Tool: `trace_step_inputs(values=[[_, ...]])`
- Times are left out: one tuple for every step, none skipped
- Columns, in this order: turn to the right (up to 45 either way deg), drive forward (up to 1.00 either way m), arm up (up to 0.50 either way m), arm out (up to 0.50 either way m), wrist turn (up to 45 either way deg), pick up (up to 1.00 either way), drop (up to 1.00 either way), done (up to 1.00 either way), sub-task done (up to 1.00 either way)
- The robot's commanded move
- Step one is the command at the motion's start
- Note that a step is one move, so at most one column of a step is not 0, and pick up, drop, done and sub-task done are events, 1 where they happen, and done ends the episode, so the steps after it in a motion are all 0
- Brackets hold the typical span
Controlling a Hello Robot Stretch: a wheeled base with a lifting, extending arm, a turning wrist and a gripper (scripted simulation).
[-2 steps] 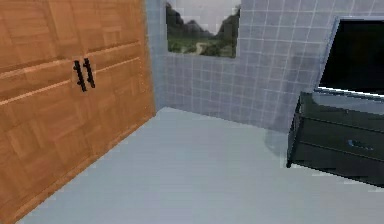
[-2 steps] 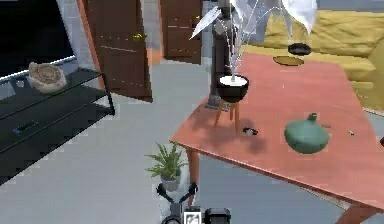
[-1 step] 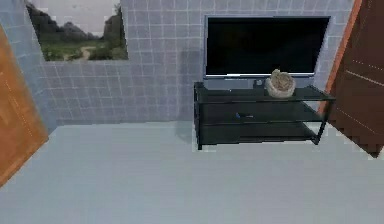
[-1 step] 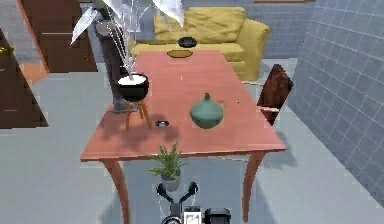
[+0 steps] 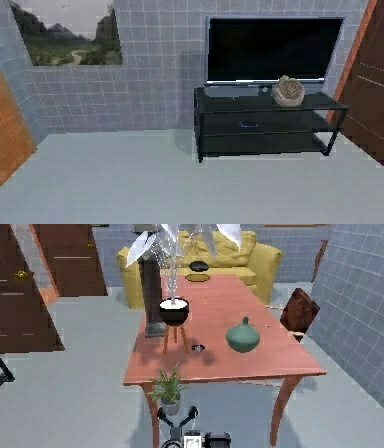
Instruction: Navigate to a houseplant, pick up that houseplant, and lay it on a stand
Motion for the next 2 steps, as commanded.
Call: trace_step_inputs(values=[[9.0,0.0,0.0,0.0,0.0,0.0,0.0,0.0,0.0],[0.0,0.5,0.0,0.0,0.0,0.0,0.0,0.0,0.0]])
